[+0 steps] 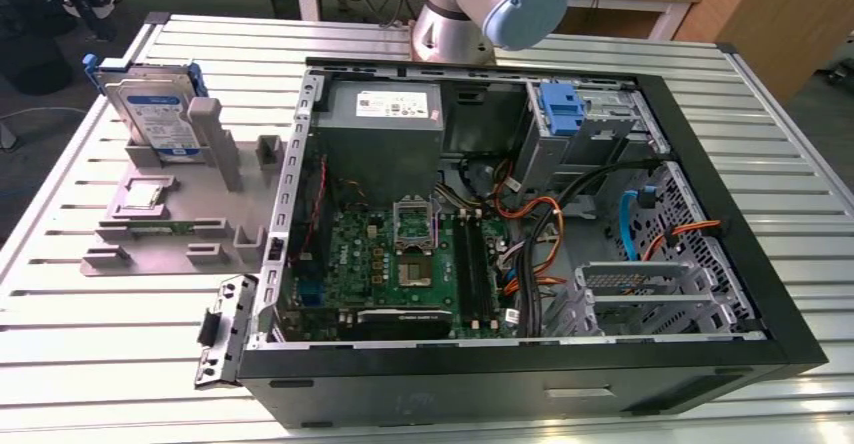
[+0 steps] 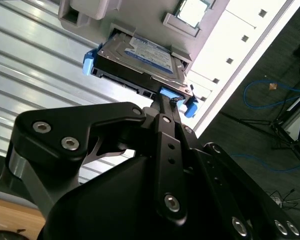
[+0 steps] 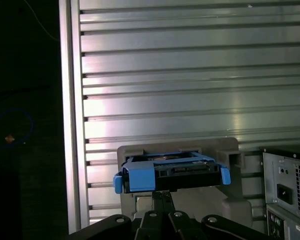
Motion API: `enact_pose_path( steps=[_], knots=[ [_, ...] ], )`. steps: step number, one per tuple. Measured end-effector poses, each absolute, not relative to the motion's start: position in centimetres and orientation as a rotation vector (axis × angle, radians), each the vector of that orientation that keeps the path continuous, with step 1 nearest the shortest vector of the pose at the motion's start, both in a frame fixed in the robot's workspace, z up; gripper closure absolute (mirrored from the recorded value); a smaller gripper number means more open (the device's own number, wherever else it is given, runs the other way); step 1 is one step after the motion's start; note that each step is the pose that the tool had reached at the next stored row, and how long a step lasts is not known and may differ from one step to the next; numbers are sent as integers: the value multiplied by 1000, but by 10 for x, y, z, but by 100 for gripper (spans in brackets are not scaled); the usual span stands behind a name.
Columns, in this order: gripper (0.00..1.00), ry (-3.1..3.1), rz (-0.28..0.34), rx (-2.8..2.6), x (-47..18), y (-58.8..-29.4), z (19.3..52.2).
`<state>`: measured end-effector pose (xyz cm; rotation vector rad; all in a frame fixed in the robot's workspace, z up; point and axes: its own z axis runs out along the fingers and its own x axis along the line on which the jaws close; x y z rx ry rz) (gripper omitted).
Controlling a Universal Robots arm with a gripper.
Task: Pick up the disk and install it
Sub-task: 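Reach for the disk, then pick up the disk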
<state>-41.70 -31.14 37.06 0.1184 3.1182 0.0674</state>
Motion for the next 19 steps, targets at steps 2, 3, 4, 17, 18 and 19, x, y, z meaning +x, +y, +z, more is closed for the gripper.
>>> enact_pose_path(
  steps=[2,3,4,17,18,19],
  knots=[
    [89,3118,67,118,-417,-311,371],
    [89,3118,67,118,-417,-311,371],
    [89,3118,67,118,-417,-311,371],
    [89,3118,67,118,-424,-311,370],
    [89,3118,67,118,-424,-311,369],
    [89,3118,67,118,-424,-311,369]
  ],
)
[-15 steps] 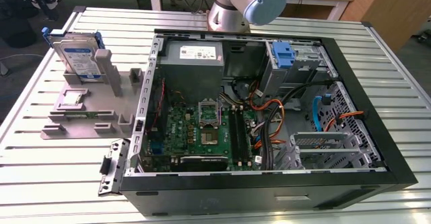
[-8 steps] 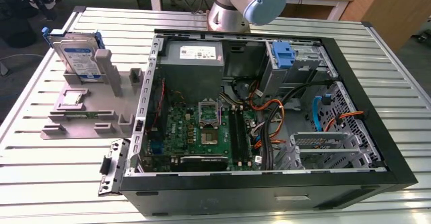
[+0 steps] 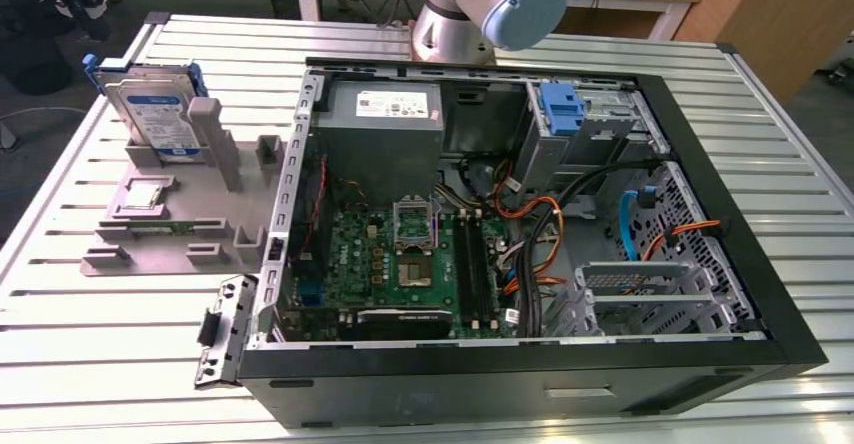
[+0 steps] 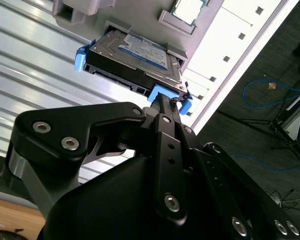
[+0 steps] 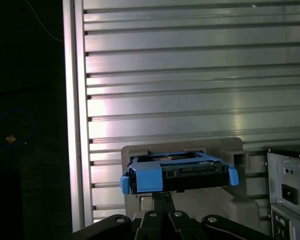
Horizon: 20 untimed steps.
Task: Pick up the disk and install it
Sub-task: 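Pick up the disk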
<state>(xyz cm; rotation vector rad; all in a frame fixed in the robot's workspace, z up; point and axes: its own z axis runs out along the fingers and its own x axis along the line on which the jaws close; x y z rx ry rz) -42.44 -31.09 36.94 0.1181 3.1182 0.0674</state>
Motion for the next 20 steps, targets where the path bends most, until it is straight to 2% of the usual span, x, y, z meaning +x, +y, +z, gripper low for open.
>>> enact_pose_path(
  steps=[20],
  knots=[
    [89,3105,65,290,-424,-311,369]
  ],
)
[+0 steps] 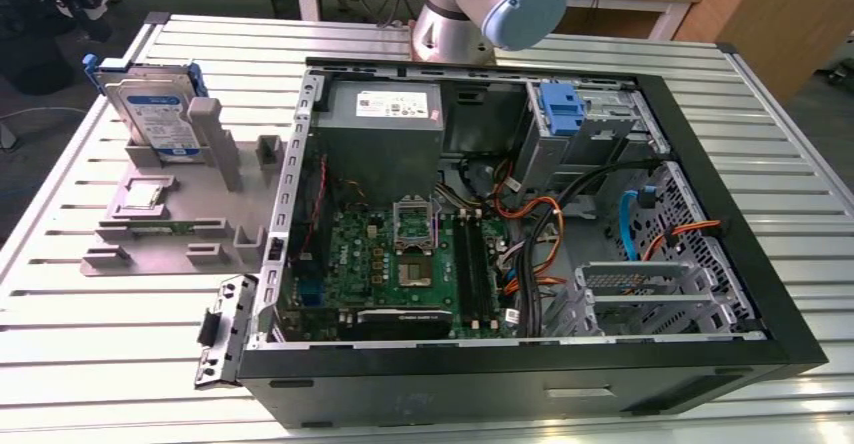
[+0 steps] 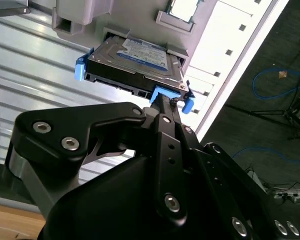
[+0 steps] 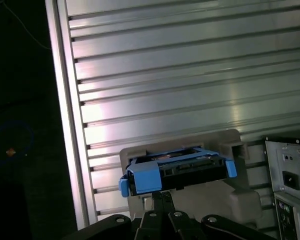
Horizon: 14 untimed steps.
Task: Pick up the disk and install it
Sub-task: 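Pick up the disk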
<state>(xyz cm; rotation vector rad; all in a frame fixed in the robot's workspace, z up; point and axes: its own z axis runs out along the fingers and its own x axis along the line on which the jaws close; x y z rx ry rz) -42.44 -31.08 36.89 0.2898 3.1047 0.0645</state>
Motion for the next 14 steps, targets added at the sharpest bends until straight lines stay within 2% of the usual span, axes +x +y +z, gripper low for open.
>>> enact_pose_path(
  steps=[14],
  knots=[
    [89,3082,57,457,-424,-311,368]
  ],
)
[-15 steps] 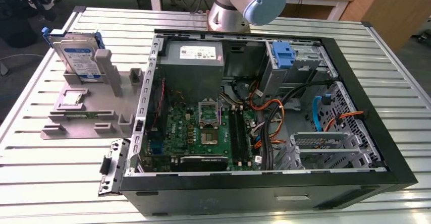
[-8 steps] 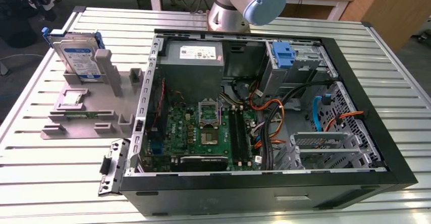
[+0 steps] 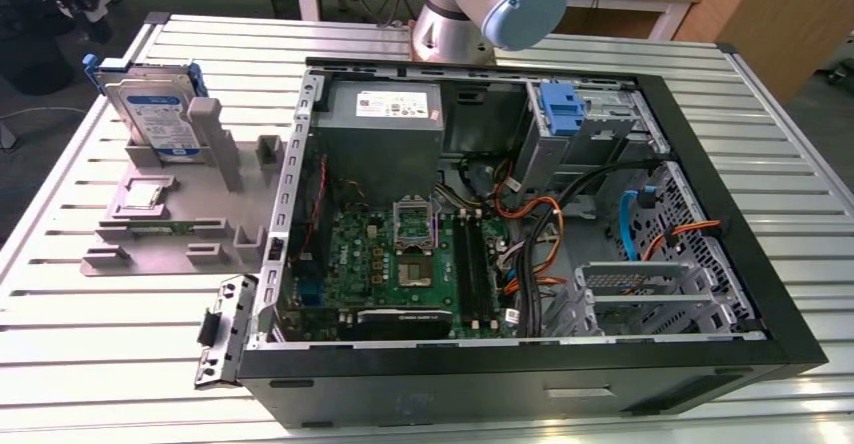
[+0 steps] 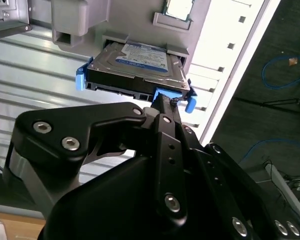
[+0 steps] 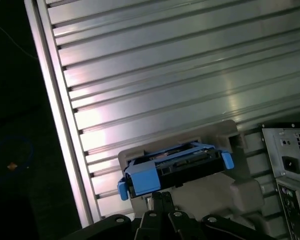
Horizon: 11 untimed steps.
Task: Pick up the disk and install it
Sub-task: 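Pick up the disk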
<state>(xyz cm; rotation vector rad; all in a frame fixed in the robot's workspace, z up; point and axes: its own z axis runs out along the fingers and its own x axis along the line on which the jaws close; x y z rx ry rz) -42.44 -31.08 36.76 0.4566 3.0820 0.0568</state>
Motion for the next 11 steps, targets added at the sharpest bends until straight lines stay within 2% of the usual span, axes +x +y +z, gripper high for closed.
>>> enact_pose_path(
  steps=[11],
  knots=[
    [89,3039,52,675,-424,-311,366]
  ],
)
